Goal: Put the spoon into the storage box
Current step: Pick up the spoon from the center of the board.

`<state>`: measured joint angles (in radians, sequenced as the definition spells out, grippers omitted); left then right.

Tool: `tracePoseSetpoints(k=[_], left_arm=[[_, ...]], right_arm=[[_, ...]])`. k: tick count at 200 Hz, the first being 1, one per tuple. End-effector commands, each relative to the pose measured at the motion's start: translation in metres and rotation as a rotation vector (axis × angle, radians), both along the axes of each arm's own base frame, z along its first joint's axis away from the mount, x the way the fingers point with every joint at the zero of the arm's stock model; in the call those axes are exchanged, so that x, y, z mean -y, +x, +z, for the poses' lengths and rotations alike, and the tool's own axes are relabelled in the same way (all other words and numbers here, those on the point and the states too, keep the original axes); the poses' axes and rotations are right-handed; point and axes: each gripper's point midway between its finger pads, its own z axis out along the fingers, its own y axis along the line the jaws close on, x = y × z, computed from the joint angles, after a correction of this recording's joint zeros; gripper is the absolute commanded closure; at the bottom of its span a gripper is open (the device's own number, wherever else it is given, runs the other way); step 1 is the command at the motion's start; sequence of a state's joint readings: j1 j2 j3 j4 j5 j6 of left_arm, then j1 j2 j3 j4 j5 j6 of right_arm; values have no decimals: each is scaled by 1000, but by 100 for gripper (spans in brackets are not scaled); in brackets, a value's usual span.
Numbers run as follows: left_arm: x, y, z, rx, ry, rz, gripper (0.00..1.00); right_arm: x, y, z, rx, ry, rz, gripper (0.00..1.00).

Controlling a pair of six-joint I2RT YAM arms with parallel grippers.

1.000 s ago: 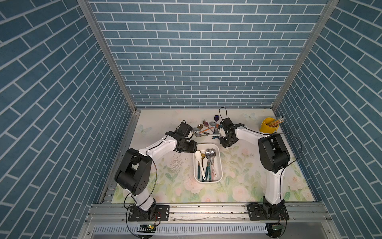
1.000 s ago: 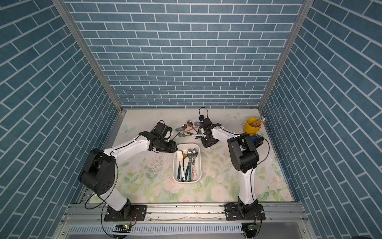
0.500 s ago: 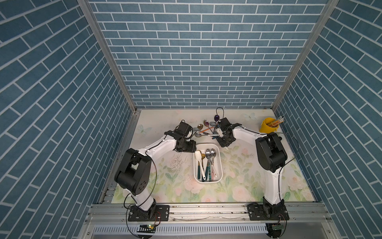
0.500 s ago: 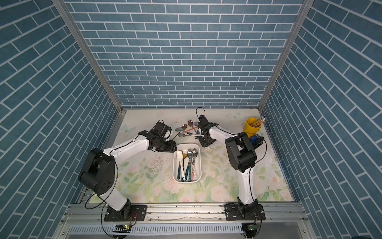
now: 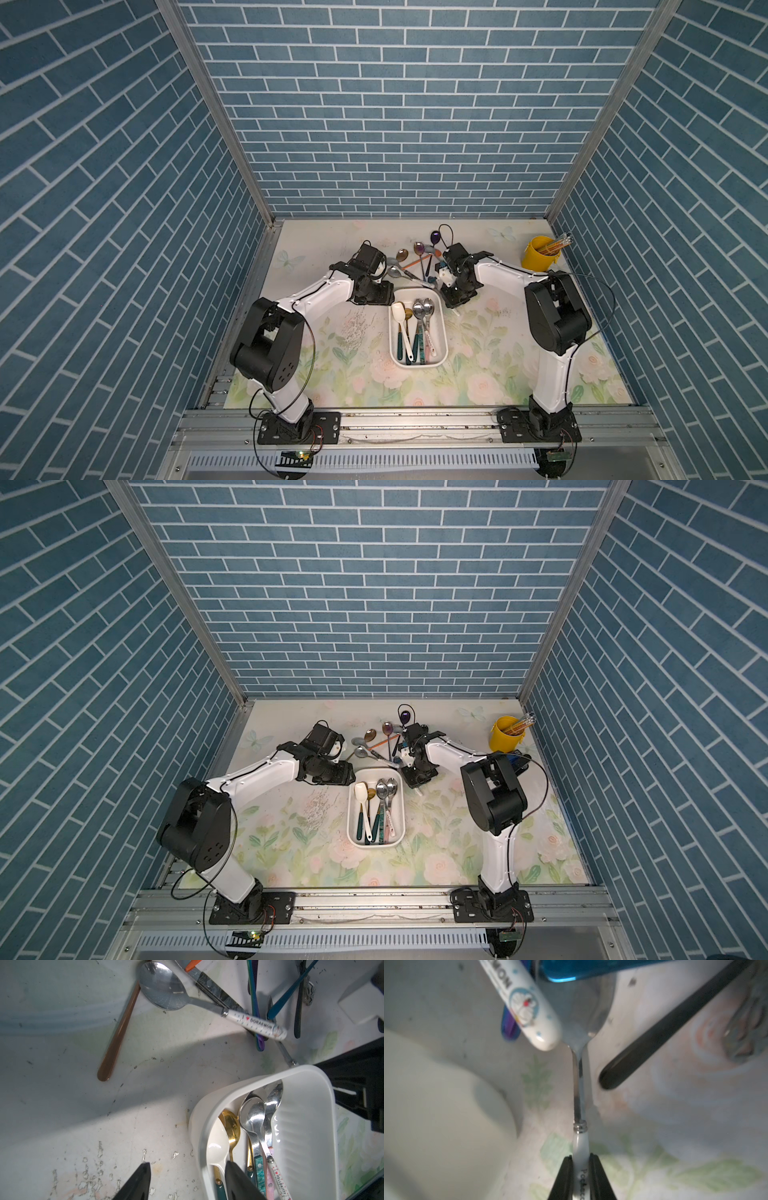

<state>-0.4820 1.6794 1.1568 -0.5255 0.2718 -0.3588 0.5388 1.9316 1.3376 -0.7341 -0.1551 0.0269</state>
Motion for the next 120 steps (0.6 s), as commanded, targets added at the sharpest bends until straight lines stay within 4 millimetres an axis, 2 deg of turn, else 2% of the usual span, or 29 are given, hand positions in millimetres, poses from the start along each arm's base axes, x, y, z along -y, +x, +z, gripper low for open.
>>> tracePoseSetpoints(k=[1,41,98,120], left_arm=[[1,3,5,4,-18,5,37],[2,4,5,5,-19,-1,37],[2,1,-2,-11,-7,-19,37],[3,0,-4,-15,-18,-14,38]], right_arm=[[5,-37,16,-99,36,-26,91],[24,-61,25,-107,7,-92,91],[44,-76,37,-79,-33,-146,91],[51,-75,44,-53,-55,-163,91]])
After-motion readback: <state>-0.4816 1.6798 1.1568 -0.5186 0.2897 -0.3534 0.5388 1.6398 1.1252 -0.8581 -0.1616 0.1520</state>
